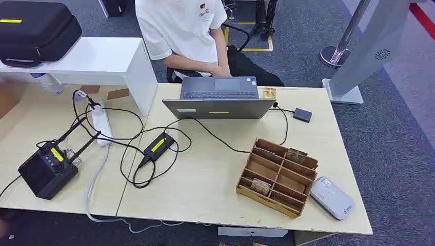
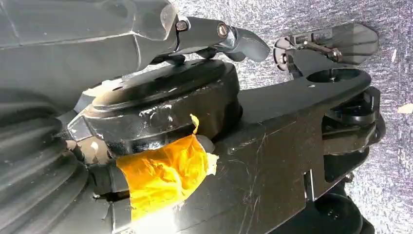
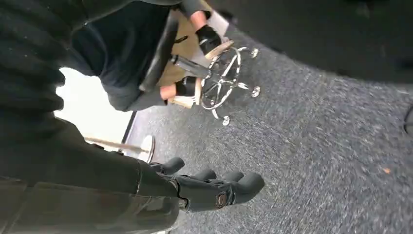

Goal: Pass the card to the sensor for recognition and then transmit it.

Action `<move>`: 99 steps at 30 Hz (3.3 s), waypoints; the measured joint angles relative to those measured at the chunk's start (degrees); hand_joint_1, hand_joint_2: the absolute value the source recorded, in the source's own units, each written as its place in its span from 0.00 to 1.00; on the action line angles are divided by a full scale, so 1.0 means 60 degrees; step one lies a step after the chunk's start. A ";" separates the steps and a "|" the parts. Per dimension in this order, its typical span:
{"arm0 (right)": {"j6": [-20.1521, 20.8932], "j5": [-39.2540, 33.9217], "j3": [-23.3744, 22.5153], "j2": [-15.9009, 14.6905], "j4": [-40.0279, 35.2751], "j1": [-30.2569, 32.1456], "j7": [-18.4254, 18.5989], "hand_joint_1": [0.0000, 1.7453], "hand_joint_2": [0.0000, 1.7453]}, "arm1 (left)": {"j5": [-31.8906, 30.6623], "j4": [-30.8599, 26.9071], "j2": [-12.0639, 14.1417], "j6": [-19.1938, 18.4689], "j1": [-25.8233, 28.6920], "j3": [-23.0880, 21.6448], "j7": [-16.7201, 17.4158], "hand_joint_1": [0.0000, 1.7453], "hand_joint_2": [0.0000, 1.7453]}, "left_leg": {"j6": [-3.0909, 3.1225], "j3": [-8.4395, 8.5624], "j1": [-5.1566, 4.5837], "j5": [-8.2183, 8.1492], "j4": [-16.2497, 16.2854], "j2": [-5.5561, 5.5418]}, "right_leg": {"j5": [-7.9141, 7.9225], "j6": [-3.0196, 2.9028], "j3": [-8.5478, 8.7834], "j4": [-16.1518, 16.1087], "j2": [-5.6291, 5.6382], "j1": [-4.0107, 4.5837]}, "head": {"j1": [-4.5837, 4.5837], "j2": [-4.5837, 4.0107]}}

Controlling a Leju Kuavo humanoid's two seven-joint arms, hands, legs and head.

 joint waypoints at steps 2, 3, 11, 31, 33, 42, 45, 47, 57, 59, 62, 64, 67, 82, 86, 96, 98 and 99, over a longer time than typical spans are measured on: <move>-0.0065 -0.0029 -0.0084 0.0000 0.0000 -0.0001 -0.0014 0.00 1.00 | 0.0004 0.0000 0.0007 0.0004 0.0000 0.0000 0.0000 0.00 1.00 | 0.0000 0.0001 0.0000 0.0000 0.0000 0.0002 | 0.0000 0.0000 -0.0001 0.0000 0.0003 0.0001 | 0.0000 0.0000; -0.0128 -0.0036 -0.0109 0.0000 -0.0004 0.0000 -0.0022 0.00 1.00 | 0.0004 0.0000 0.0011 0.0096 0.0000 0.0000 0.0000 0.00 1.00 | 0.0000 0.0001 0.0001 0.0000 0.0000 0.0001 | 0.0000 0.0000 -0.0001 0.0000 0.0001 0.0001 | 0.0000 0.0000; -0.3418 -0.0204 -0.0598 0.0004 -0.0022 -0.0015 0.0230 0.00 1.00 | -0.0007 0.0004 -0.0518 0.4479 0.0050 0.0000 -0.0868 0.00 1.00 | 0.0000 0.0000 0.0005 0.0000 0.0002 0.0009 | 0.0000 0.0000 -0.0005 -0.0001 0.0004 0.0006 | 0.0007 0.0004; -0.4429 0.0004 -0.1151 0.0262 -0.0033 -0.0040 0.0590 0.00 1.00 | 0.0692 0.1078 0.0036 0.5246 -0.0137 -0.0193 -0.2178 0.00 1.00 | -0.0003 -0.0002 0.0029 -0.0001 0.0000 0.0017 | -0.0001 -0.0005 -0.0010 0.0000 0.0012 0.0032 | 0.0007 0.0004; -0.4364 0.0029 -0.1155 0.0273 -0.0033 -0.0039 0.0590 0.00 1.00 | 0.0813 0.1089 -0.0007 0.5246 -0.0148 -0.0226 -0.2178 0.00 1.00 | -0.0003 -0.0001 0.0028 0.0000 0.0001 0.0017 | 0.0000 -0.0005 -0.0010 0.0000 0.0012 0.0031 | 0.0007 0.0000; -0.3832 0.0408 -0.1329 0.0306 -0.0058 -0.0037 0.0481 0.00 1.00 | 0.1064 0.1093 -0.0838 0.5246 -0.0207 -0.0368 -0.1858 0.00 1.00 | -0.0002 -0.0001 0.0021 -0.0001 0.0005 0.0018 | 0.0001 -0.0003 -0.0011 -0.0003 0.0013 0.0026 | 0.0007 0.0000; -0.3785 0.0474 -0.1362 0.0306 -0.0058 -0.0039 0.0470 0.00 1.00 | 0.1064 0.1093 -0.0885 0.5246 -0.0208 -0.0437 -0.1803 0.00 1.00 | -0.0002 0.0000 0.0022 -0.0001 0.0004 0.0017 | 0.0001 -0.0004 -0.0014 -0.0002 0.0012 0.0027 | 0.0004 0.0000; -0.3770 0.0503 -0.1373 0.0306 -0.0058 -0.0039 0.0466 0.00 1.00 | 0.1064 0.1093 -0.0907 0.5246 -0.0218 -0.0448 -0.1796 0.00 1.00 | -0.0002 0.0000 0.0025 -0.0001 0.0002 0.0017 | 0.0000 -0.0004 -0.0014 -0.0002 0.0012 0.0030 | 0.0004 0.0000; -0.3704 0.0525 -0.1391 0.0306 -0.0058 -0.0040 0.0401 0.00 1.00 | 0.1049 0.1067 -0.0947 0.5246 -0.0284 -0.0485 -0.1719 0.00 1.00 | -0.0002 -0.0002 0.0024 -0.0001 0.0003 0.0017 | 0.0001 -0.0004 -0.0010 -0.0002 0.0012 0.0029 | 0.0004 0.0000; -0.3741 0.0572 -0.1391 0.0306 -0.0058 -0.0039 0.0456 0.00 1.00 | 0.1067 0.1056 -0.0947 0.5246 -0.0285 -0.0481 -0.1719 0.00 1.00 | -0.0002 -0.0002 0.0023 -0.0001 0.0003 0.0017 | 0.0000 -0.0004 -0.0010 -0.0002 0.0012 0.0028 | 0.0004 0.0000; -0.4117 0.1028 -0.1369 0.0306 -0.0062 -0.0037 0.0926 0.00 1.00 | 0.1235 0.1071 -0.0911 0.5246 -0.0301 -0.0481 -0.1785 0.00 1.00 | -0.0002 -0.0002 0.0024 -0.0001 0.0003 0.0017 | 0.0001 -0.0004 -0.0010 -0.0002 0.0012 0.0029 | 0.0004 0.0000; -0.4414 0.1064 -0.1370 0.0291 -0.0073 -0.0037 0.1140 0.00 1.00 | 0.1268 0.1100 -0.0772 0.5246 -0.0297 -0.0499 -0.1741 0.00 1.00 | -0.0002 -0.0002 0.0027 -0.0001 0.0002 0.0019 | 0.0000 -0.0004 -0.0011 -0.0002 0.0013 0.0031 | 0.0004 0.0003; -0.4568 0.1020 -0.1370 0.0252 -0.0091 -0.0037 0.1188 0.00 1.00 | 0.1330 0.1118 -0.0550 0.5249 -0.0275 -0.0601 -0.1708 0.00 1.00 | -0.0002 -0.0002 0.0029 -0.0001 0.0002 0.0019 | 0.0000 -0.0004 -0.0013 -0.0001 0.0013 0.0033 | 0.0004 0.0003; -0.4579 0.0995 -0.1377 0.0248 -0.0124 -0.0050 0.0805 0.00 1.00 | 0.1555 0.1169 -0.0306 0.5249 -0.0264 -0.0933 -0.1708 0.00 1.00 | -0.0002 -0.0004 0.0028 -0.0001 0.0002 0.0018 | 0.0000 -0.0004 -0.0011 -0.0001 0.0012 0.0032 | 0.0007 0.0000; -0.4553 0.0824 -0.1388 0.0248 -0.0124 -0.0051 0.0645 0.00 1.00 | 0.1490 0.1173 -0.0400 0.5246 -0.0272 -0.1158 -0.1832 0.00 1.00 | -0.0002 -0.0003 0.0027 0.0000 0.0002 0.0017 | 0.0000 -0.0004 -0.0013 -0.0001 0.0012 0.0030 | 0.0004 0.0003; -0.2797 0.0565 -0.1300 0.0259 -0.0117 -0.0054 -0.1242 0.00 1.00 | 0.1483 0.0459 -0.0638 0.3931 -0.0097 -0.1355 -0.1708 0.00 1.00 | -0.0002 -0.0004 0.0024 -0.0001 0.0003 0.0017 | 0.0001 -0.0004 -0.0012 -0.0002 0.0013 0.0028 | 0.0004 0.0000; -0.2808 0.0488 -0.1300 0.0259 -0.0117 -0.0048 -0.1253 0.00 1.00 | 0.1559 0.0419 -0.0641 0.4029 -0.0072 -0.1359 -0.1723 0.00 1.00 | -0.0002 -0.0003 0.0025 -0.0001 0.0003 0.0019 | 0.0001 -0.0004 -0.0012 -0.0002 0.0015 0.0029 | 0.0004 0.0000; -0.2848 0.0477 -0.1300 0.0255 -0.0117 -0.0039 -0.1232 0.00 1.00 | 0.1621 0.0390 -0.0656 0.4137 -0.0062 -0.1359 -0.1734 0.00 1.00 | -0.0002 -0.0004 0.0025 -0.0001 0.0003 0.0019 | 0.0001 -0.0004 -0.0013 -0.0002 0.0015 0.0029 | 0.0004 0.0004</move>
